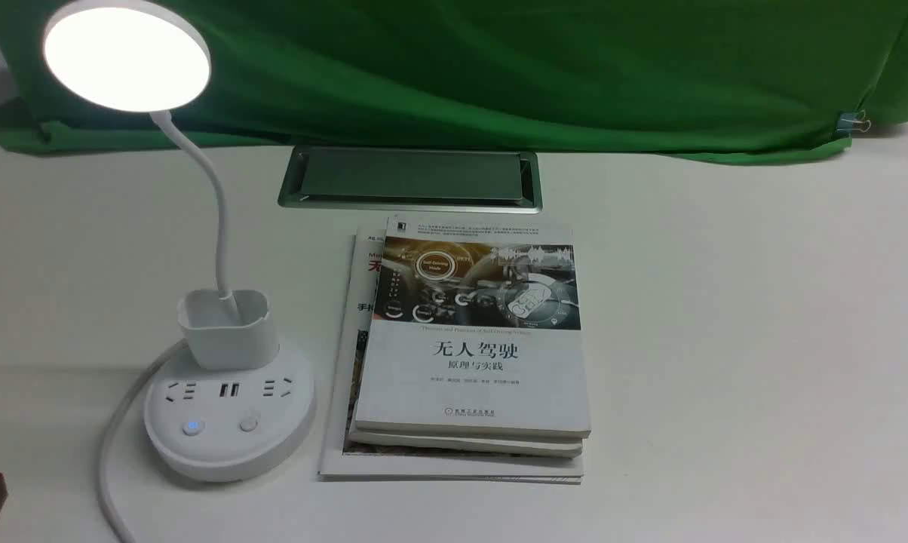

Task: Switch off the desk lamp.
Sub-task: Use the left arm to press the button switch on the lamp holder

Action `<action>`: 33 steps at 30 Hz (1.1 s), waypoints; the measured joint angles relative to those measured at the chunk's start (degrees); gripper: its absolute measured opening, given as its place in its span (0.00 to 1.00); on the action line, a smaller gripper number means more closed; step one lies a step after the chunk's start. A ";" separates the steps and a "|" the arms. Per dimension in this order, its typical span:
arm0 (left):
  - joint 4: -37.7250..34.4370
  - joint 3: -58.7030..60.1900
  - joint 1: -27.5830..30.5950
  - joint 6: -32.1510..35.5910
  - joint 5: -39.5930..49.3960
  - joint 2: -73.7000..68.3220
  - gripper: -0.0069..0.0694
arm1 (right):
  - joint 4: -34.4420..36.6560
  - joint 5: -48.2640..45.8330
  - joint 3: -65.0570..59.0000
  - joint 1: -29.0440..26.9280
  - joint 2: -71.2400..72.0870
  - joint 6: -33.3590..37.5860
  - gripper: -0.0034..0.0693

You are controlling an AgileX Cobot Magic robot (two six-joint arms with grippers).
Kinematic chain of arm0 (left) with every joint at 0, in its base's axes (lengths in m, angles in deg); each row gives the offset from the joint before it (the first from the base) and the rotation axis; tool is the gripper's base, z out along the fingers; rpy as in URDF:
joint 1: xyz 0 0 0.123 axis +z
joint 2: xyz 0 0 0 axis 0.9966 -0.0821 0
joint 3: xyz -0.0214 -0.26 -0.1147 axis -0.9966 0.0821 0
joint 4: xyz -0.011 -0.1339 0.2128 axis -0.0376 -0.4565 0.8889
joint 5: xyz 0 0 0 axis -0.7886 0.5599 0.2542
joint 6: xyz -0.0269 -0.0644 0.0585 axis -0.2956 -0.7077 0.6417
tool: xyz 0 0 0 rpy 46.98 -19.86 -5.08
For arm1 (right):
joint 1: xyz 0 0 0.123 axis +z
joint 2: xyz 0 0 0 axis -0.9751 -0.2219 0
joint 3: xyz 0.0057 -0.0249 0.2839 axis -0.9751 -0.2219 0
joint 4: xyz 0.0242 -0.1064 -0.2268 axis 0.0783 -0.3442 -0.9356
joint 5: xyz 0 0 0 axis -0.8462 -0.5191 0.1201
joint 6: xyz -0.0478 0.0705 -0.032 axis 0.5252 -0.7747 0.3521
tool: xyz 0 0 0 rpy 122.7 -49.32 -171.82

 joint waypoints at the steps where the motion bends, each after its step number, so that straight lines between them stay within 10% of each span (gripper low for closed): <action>1: 0.00 0.00 0.00 0.00 0.00 0.00 0.12 | 0.00 0.00 0.00 0.00 0.00 0.00 0.10; 16: 2.21 0.00 0.00 0.61 -0.94 0.00 0.12 | 0.00 0.00 0.00 0.00 0.00 0.00 0.10; 33: 0.26 0.00 0.00 -6.32 -24.73 0.00 0.12 | 0.00 0.05 0.00 0.00 0.00 0.00 0.10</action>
